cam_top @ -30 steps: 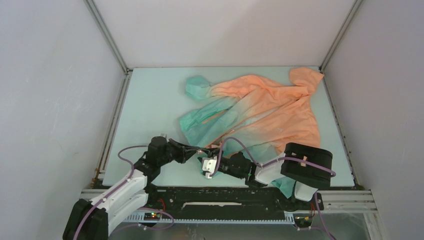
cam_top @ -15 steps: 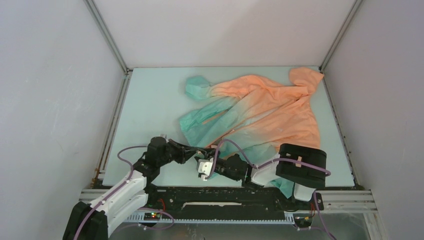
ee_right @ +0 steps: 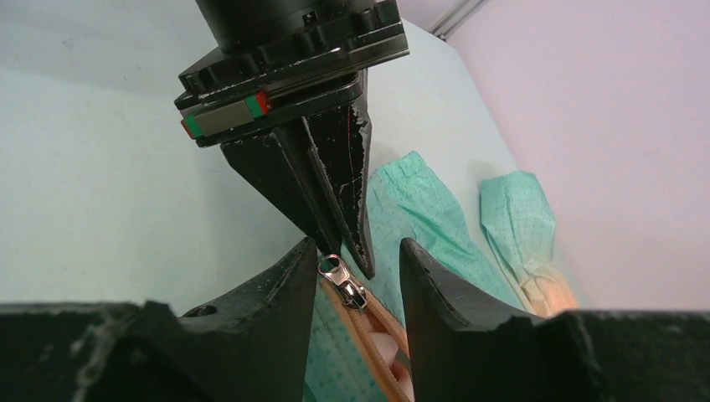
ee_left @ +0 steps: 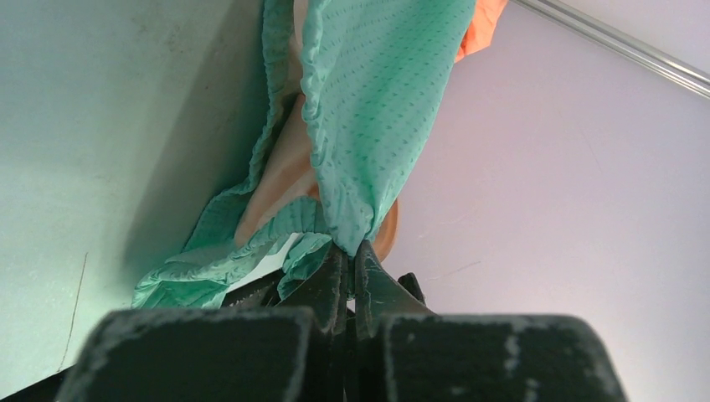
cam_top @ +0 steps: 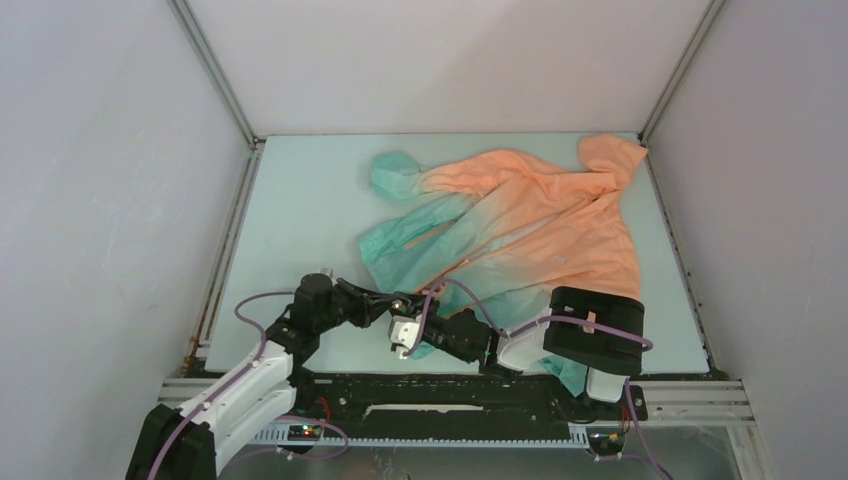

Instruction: Zip up the jacket

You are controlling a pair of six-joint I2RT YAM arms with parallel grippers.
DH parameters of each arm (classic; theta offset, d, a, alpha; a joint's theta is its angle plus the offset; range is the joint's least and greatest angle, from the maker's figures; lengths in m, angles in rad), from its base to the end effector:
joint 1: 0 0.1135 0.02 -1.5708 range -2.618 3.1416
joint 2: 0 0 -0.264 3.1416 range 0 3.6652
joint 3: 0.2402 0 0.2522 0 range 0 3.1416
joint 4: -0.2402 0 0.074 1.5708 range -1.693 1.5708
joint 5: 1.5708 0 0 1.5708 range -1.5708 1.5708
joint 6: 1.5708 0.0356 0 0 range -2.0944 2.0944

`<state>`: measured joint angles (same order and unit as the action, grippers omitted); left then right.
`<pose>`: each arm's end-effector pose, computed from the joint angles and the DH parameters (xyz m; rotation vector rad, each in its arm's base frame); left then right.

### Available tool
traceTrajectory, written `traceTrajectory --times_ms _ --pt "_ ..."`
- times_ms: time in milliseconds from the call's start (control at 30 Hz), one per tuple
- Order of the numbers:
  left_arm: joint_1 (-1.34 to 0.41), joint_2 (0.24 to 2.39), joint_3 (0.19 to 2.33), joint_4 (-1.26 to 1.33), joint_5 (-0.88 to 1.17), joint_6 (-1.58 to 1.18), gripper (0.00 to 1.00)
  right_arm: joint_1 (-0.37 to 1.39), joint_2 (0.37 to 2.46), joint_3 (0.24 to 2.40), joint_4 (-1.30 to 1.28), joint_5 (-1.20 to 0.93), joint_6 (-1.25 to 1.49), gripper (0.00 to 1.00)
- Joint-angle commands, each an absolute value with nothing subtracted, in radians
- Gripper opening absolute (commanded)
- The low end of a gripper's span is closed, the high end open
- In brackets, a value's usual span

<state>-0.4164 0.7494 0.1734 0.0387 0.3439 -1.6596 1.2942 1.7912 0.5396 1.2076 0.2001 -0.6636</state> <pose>0.1389 -0.0746 0.1552 -1.2575 2.1799 -1.4468 0.0943 0.3062 0.1526 -1.2546 1.0306 0.3253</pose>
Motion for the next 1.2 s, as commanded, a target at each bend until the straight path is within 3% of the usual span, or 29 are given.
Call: traceTrajectory --times_ms 0,767,1000,1167 --pt "-0.412 0.731 0.154 0.034 0.353 -1.667 0.00 1.302 1.792 0.571 1.268 0.248 -0.668 0.42" --pt "-0.411 0.710 0.150 0.006 0.341 -1.661 0.00 1.308 1.609 0.497 1.163 0.338 -0.351 0.35" --pt "-0.411 0.709 0.149 0.010 0.342 -1.662 0.00 1.293 1.407 0.499 0.904 0.279 0.046 0.47" --pt "-0.411 0.707 0.148 0.007 0.341 -1.644 0.00 1.149 1.275 0.642 0.412 0.116 0.492 0.48"
